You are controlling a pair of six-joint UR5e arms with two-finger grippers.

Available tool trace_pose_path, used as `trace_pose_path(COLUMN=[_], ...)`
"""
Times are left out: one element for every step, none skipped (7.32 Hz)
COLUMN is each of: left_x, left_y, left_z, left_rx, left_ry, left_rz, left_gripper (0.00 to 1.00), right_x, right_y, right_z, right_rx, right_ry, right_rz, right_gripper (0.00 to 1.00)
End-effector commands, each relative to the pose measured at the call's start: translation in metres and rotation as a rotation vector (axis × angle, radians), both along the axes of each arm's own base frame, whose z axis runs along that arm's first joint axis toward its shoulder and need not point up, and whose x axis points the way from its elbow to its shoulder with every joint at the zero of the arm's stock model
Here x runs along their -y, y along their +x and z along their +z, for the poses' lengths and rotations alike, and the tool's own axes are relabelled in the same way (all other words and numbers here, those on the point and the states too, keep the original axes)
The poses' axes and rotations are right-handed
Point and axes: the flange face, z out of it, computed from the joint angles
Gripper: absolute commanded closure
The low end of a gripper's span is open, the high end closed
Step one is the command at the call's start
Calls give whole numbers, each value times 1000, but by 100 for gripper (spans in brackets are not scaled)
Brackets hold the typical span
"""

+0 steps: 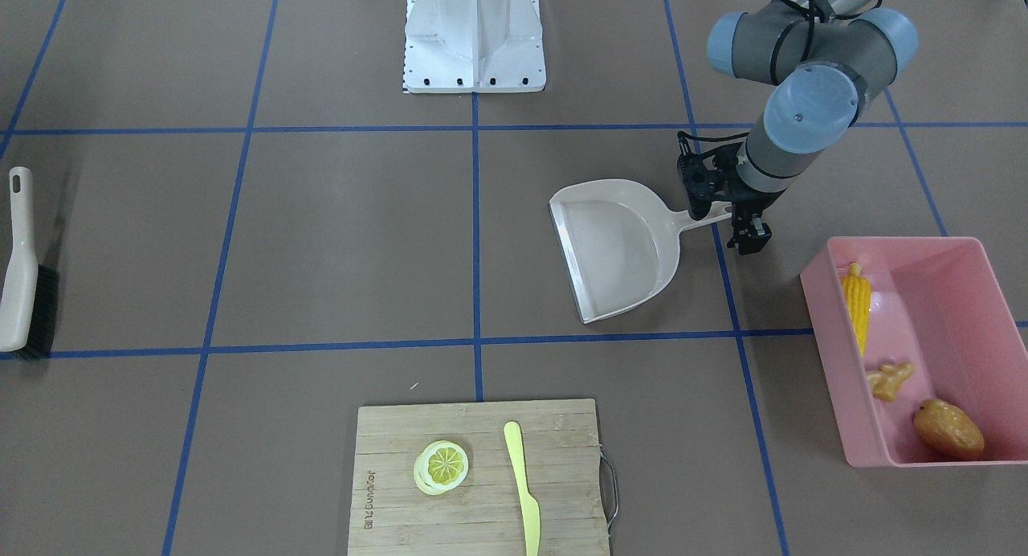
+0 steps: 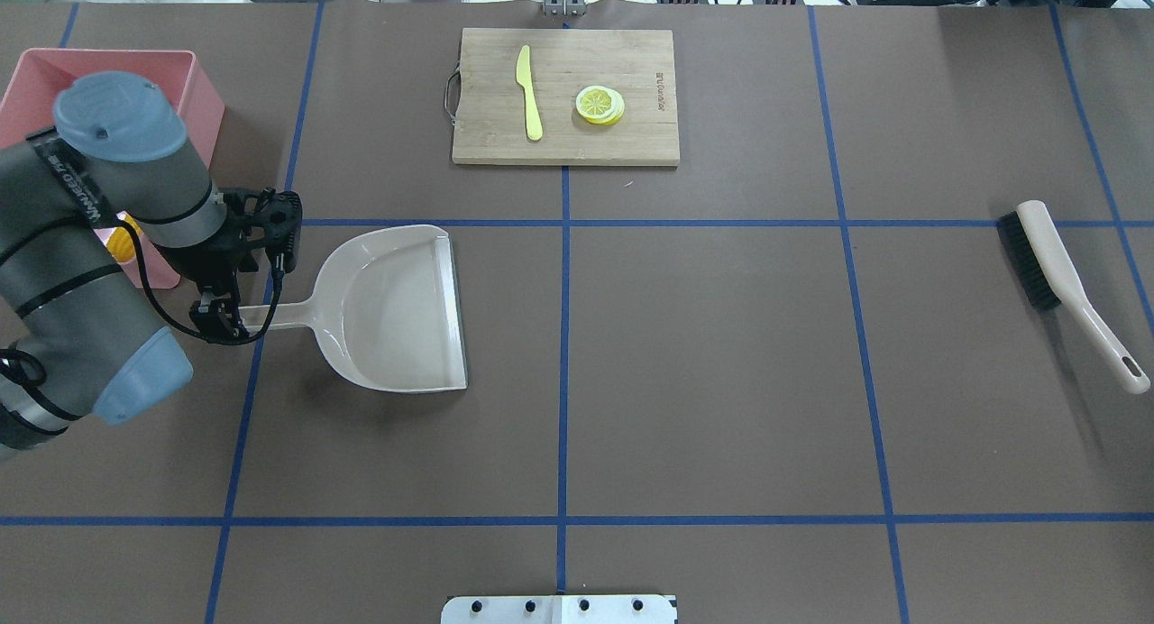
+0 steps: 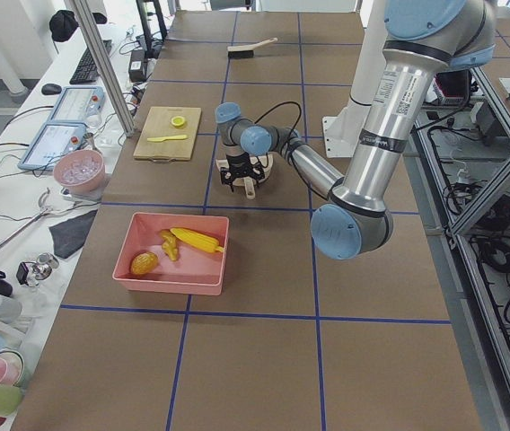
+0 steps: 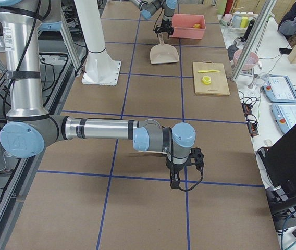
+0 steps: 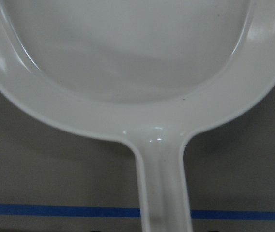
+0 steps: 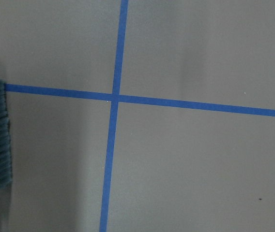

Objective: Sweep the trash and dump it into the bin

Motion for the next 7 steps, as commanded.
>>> trace_pose_path(left_x=[8, 15, 29, 48, 62, 72, 78], left_y=[-39, -59, -87, -131, -183, -237, -290], left_z=[-21, -25, -23, -24, -14, -6, 4], left_rx=[-41, -26, -34, -51, -60, -42, -16], left_ry=[8, -36, -84, -145, -246, -347, -422], left_rz=[-27, -60, -120, -240, -373, -495, -602], left_gripper=[2, 2, 2, 2, 2, 2, 2], right_x=[0, -1, 0, 0, 0, -1, 0], right_y=[0, 0, 0, 0, 0, 0, 0], right_z=[1, 1, 0, 1, 1, 1, 1], right_rx=[0, 0, -2, -2, -2, -2, -2], right_ry=[-1, -3, 0, -1, -1, -3, -1], right_rz=[0, 0, 0, 0, 0, 0, 0], right_gripper=[0, 0, 0, 0, 0, 0, 0])
